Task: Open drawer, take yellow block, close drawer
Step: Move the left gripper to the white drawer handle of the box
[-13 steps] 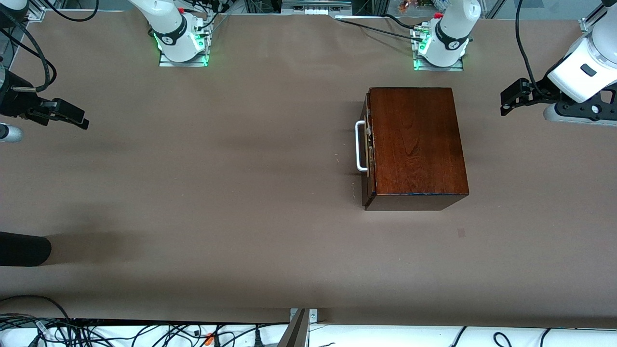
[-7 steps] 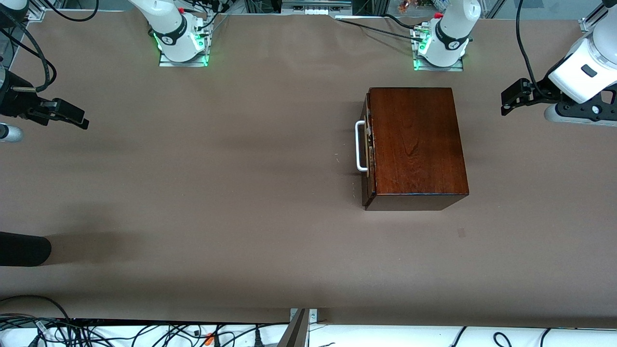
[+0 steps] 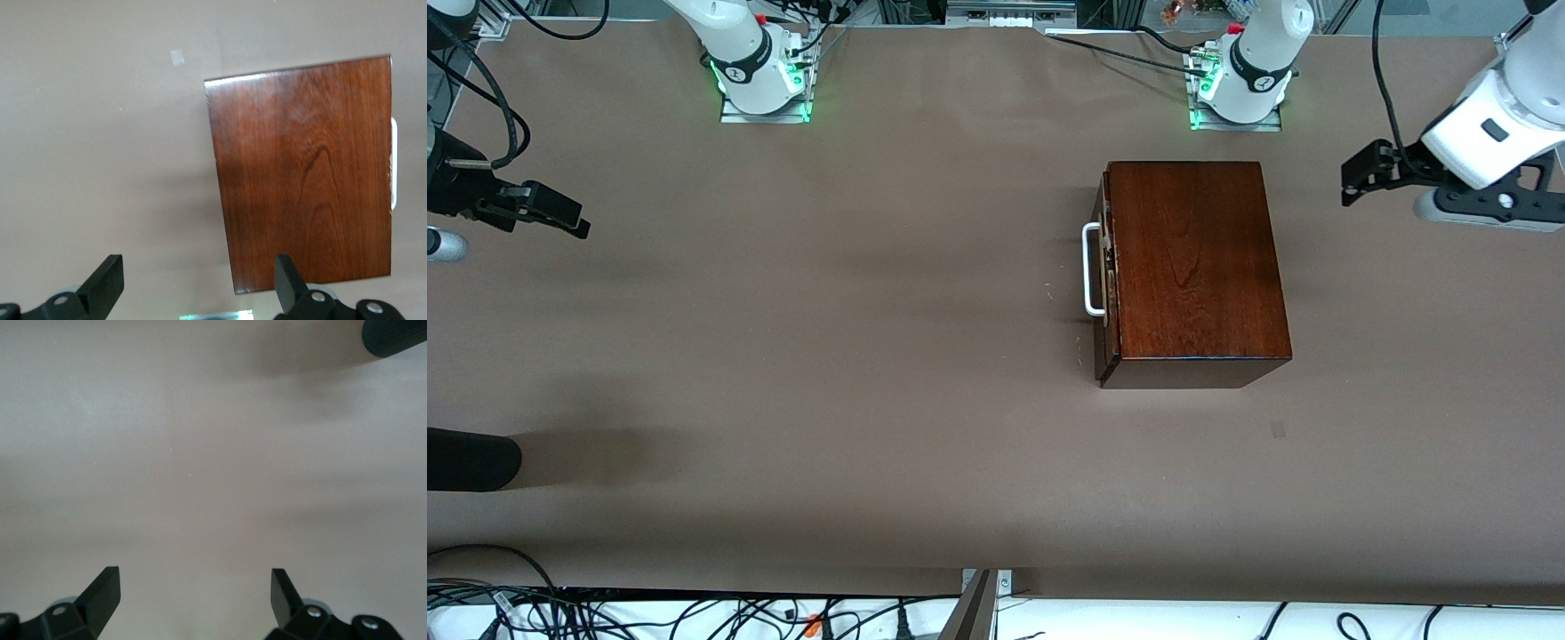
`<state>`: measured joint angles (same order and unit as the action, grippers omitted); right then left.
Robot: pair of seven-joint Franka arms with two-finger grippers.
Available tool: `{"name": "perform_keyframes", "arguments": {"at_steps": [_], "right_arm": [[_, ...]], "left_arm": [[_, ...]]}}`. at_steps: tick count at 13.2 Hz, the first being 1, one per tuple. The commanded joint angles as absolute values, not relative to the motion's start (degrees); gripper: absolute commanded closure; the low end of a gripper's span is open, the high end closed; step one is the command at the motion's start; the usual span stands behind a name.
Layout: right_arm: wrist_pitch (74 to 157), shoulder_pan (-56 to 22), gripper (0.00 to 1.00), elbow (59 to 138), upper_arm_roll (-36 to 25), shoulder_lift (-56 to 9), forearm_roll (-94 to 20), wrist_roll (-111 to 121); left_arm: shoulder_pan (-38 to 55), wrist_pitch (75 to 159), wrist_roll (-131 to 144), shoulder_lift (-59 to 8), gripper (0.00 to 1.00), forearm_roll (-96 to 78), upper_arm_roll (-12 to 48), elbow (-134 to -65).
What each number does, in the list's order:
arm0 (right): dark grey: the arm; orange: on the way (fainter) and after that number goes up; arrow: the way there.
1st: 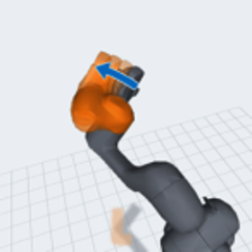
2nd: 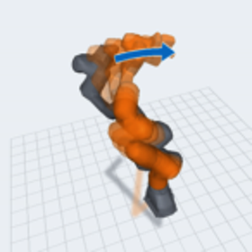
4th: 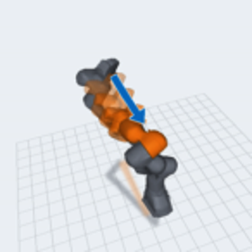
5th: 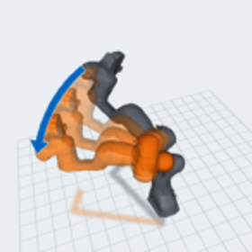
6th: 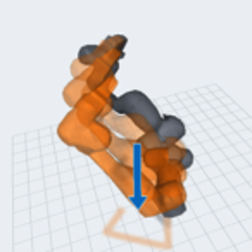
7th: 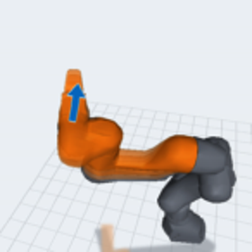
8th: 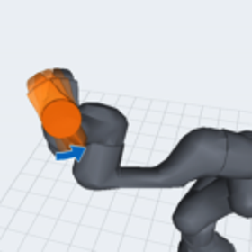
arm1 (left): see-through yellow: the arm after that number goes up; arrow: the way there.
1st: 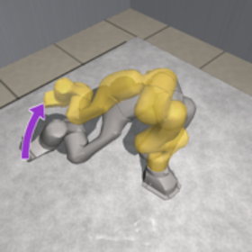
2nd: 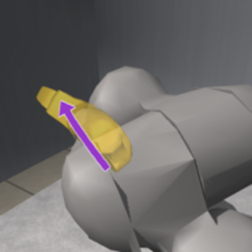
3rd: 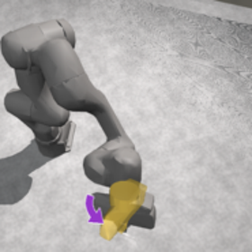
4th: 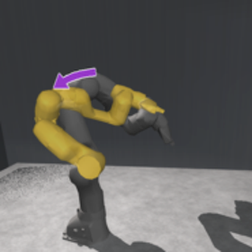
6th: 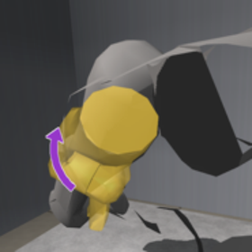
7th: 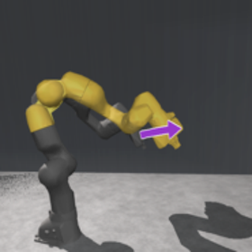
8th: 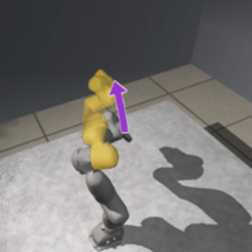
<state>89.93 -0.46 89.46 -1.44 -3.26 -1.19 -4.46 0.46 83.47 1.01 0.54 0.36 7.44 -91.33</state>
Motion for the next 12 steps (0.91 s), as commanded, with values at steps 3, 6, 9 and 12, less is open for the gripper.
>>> {"name": "perform_keyframes", "arguments": {"at_steps": [3,6,9,12], "right_arm": [[89.7,0.5,0.0,88.7,-0.4,-3.2,-1.2,-4.9],[89.8,0.5,0.0,88.7,-0.5,-3.2,-1.2,-4.9],[89.8,0.5,0.0,88.6,-0.5,-3.2,-1.2,-4.9],[89.7,0.5,0.0,88.6,-0.5,-3.2,-1.2,-4.9]], "left_arm": [[1.8,79.2,2.8,-6.0,0.0,-0.9,14.7,-89.3],[6.1,88.3,13.3,-12.5,0.0,-0.7,18.7,-87.4],[13.4,95.1,24.1,-19.0,0.0,-0.6,18.7,-85.1],[19.8,103.1,33.2,-24.2,0.0,0.3,18.5,-85.0]]}}
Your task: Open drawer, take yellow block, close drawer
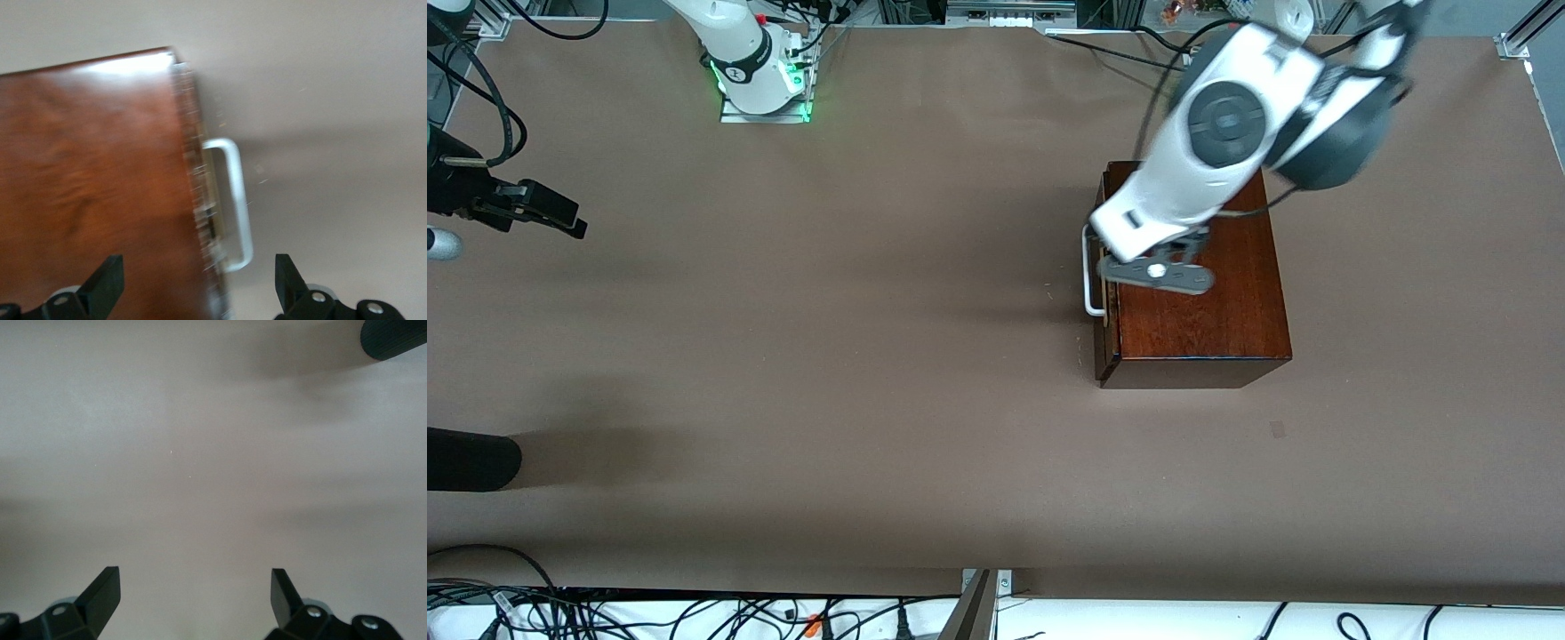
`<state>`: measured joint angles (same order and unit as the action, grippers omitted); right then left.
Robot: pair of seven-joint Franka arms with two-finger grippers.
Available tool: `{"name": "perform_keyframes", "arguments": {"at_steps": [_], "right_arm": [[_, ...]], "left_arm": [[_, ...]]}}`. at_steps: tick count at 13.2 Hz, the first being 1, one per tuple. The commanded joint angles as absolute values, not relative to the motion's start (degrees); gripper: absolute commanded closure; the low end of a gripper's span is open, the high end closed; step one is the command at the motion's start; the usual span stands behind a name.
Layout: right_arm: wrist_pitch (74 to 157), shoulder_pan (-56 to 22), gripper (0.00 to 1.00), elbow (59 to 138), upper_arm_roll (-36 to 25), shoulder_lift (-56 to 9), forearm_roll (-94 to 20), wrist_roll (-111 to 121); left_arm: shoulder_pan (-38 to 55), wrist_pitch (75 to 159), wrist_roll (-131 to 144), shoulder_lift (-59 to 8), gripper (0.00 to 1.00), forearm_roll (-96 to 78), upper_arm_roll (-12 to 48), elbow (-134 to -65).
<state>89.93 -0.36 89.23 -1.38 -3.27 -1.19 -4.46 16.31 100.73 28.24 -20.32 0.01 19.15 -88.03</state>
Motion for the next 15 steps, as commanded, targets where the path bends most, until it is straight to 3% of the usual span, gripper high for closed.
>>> {"name": "perform_keyframes", "arguments": {"at_steps": [1,6,15], "right_arm": [[89.8,0.5,0.0,88.6,-0.5,-3.2,-1.1,-4.9],[89.8,0.5,0.0,88.2,-0.5,-3.2,-1.1,-4.9],[89.7,0.5,0.0,88.2,-0.6,-3.2,-1.1,-4.9]], "left_arm": [[21.3,104.9,34.7,-25.8,0.0,1.2,18.5,-85.1],[26.1,105.5,36.8,-29.9,0.0,15.5,18.6,-85.8],[28.3,101.9,42.0,-31.9,0.0,17.9,18.4,-89.5]]}}
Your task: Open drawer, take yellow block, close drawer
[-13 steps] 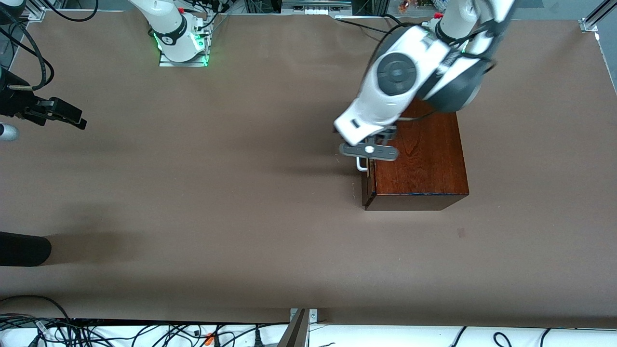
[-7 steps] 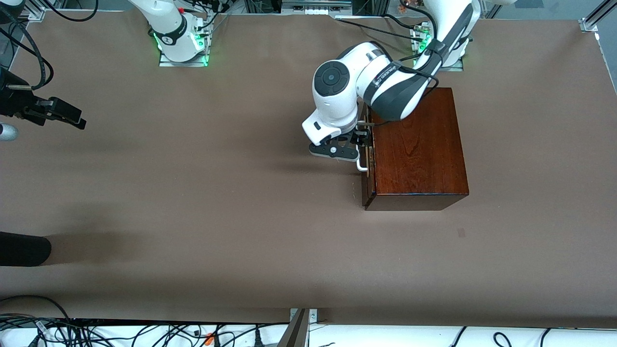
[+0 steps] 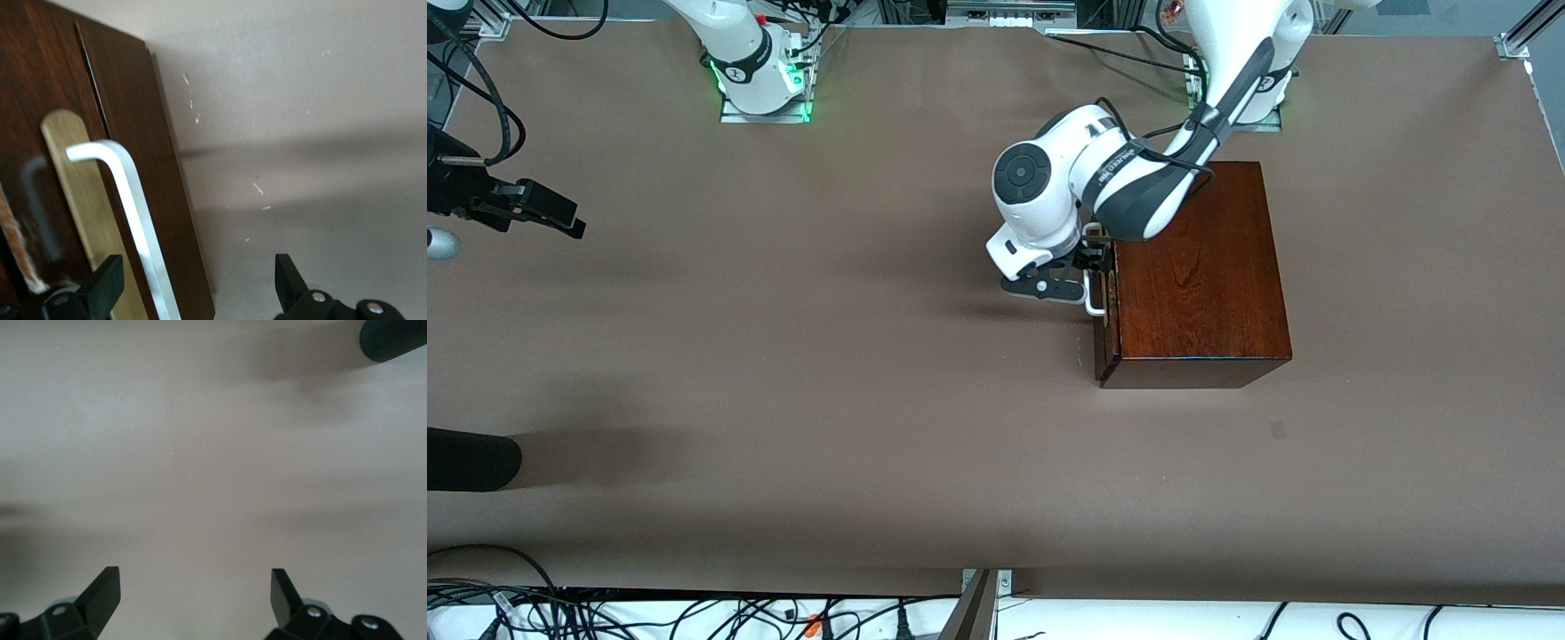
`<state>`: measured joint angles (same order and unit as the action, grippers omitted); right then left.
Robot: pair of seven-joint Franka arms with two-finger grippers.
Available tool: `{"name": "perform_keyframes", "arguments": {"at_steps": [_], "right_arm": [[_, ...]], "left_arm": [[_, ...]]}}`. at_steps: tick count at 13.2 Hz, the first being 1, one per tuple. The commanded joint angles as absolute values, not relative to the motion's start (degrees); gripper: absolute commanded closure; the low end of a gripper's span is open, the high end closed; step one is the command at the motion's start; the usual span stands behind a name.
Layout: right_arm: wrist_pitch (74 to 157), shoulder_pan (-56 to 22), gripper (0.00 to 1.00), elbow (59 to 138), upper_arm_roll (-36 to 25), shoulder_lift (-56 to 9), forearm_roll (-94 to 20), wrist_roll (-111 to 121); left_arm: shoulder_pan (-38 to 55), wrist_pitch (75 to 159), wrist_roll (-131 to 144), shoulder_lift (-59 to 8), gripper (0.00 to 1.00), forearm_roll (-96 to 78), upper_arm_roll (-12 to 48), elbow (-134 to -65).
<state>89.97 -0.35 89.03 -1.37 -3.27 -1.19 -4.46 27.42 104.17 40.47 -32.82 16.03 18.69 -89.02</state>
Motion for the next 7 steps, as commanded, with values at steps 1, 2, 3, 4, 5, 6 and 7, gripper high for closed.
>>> {"name": "perform_keyframes", "arguments": {"at_steps": [1,2,3,4,5,6,7], "right_arm": [[89.7,0.5,0.0,88.2,-0.6,-3.2,-1.1,-4.8],[89.7,0.5,0.0,88.2,-0.6,-3.1,-1.1,-4.8],[89.7,0.5,0.0,88.2,-0.6,-3.2,-1.1,-4.9],[89.7,0.5,0.0,88.2,-0.6,-3.1,-1.1,-4.8],[89.7,0.5,0.0,88.2,-0.6,-3.1,-1.1,-4.9],[89.7,0.5,0.0,88.2,-0.6,-3.2,-1.1,-4.8],[89.7,0.5,0.0,88.2,-0.6,-3.1,-1.1,-4.8]], "left_arm": [[28.6,100.8,42.0,-31.9,0.0,18.4,18.4,-89.6],[28.7,100.1,42.0,-31.9,0.0,19.9,18.5,-89.7],[28.7,99.7,42.1,-32.0,0.0,21.1,18.5,-89.8],[29.1,99.8,42.1,-32.2,0.0,21.4,18.5,-90.2],[29.2,99.9,42.1,-32.4,0.0,21.4,18.5,-90.3],[29.2,100.1,42.1,-33.0,0.0,21.4,18.5,-90.3],[29.4,100.4,42.1,-33.4,0.0,21.4,18.5,-90.3]]}}
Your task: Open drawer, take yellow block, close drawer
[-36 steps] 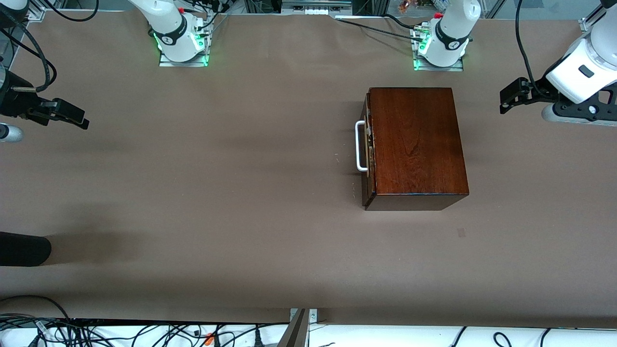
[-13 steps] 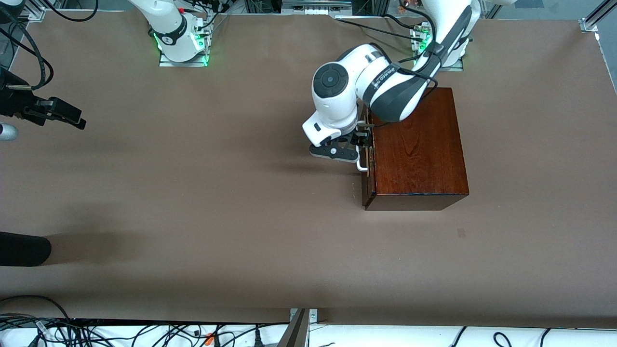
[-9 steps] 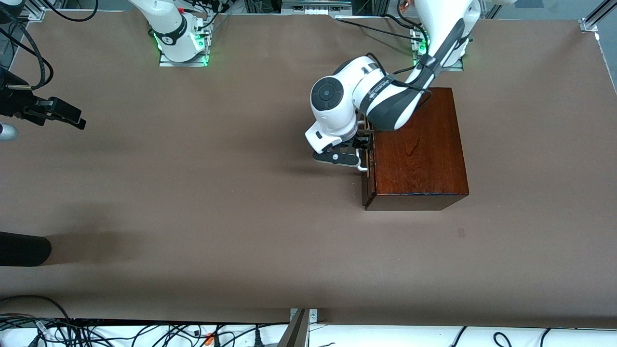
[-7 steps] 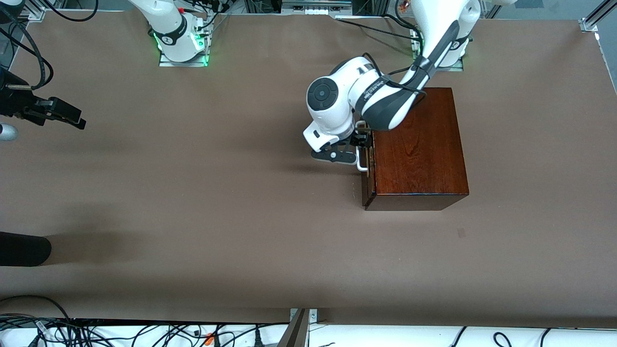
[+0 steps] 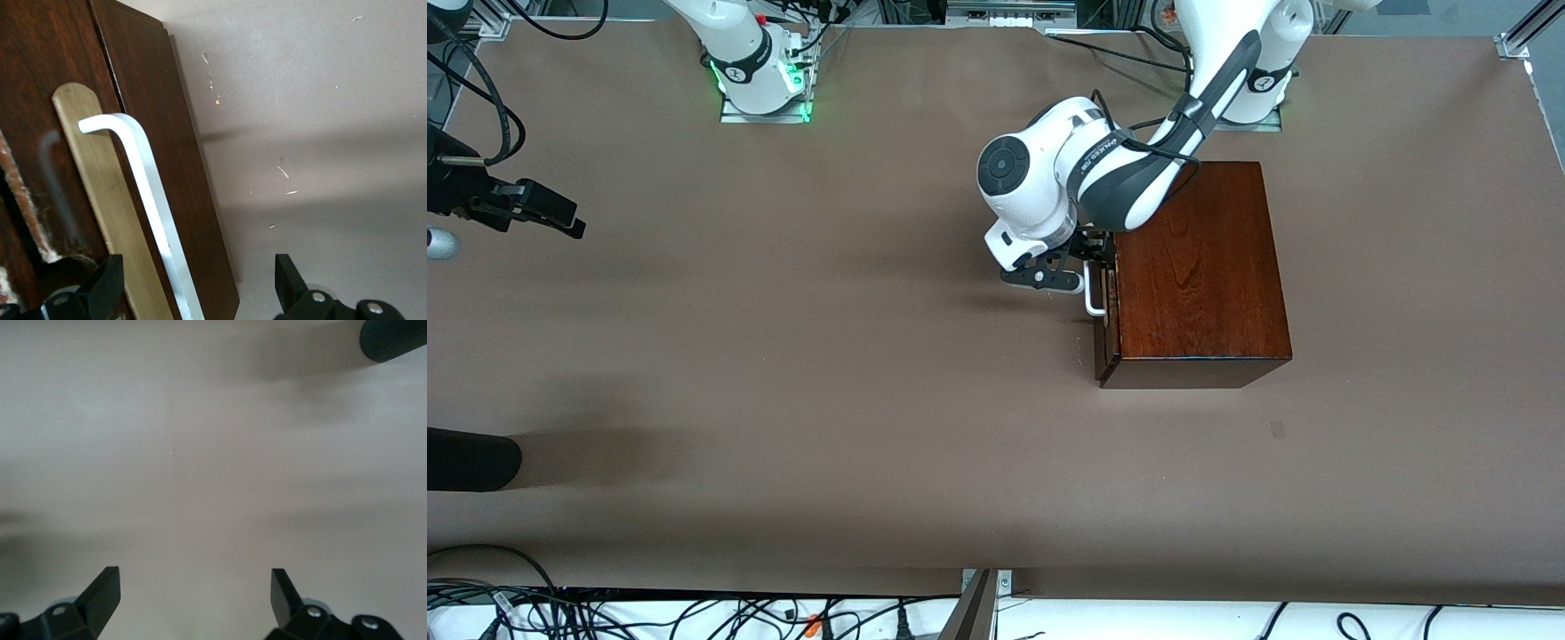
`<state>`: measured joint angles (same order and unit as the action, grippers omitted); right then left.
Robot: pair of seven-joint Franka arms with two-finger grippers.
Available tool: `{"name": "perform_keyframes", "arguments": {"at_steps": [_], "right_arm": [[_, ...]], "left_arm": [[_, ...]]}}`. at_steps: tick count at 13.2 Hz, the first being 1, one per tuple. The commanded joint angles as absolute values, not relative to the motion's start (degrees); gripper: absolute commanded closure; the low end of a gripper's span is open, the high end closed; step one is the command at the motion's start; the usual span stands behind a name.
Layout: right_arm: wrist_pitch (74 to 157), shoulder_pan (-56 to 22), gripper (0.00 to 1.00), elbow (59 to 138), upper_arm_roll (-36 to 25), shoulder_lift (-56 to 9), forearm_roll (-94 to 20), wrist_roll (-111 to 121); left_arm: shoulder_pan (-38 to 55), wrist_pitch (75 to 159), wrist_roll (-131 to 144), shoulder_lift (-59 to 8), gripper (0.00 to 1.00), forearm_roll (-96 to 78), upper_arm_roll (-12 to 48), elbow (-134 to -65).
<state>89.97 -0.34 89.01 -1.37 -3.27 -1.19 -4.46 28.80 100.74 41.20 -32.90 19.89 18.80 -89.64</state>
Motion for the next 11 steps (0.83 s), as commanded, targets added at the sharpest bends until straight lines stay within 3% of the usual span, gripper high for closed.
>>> {"name": "perform_keyframes", "arguments": {"at_steps": [1,11], "right_arm": [[89.7,0.5,0.0,88.2,-0.6,-3.2,-1.1,-4.8],[89.8,0.5,0.0,88.2,-0.6,-3.2,-1.1,-4.9]], "left_arm": [[29.6,100.5,42.2,-33.8,0.0,21.4,18.5,-90.3],[31.9,100.8,46.8,-36.3,0.0,25.1,18.3,-89.8]]}}
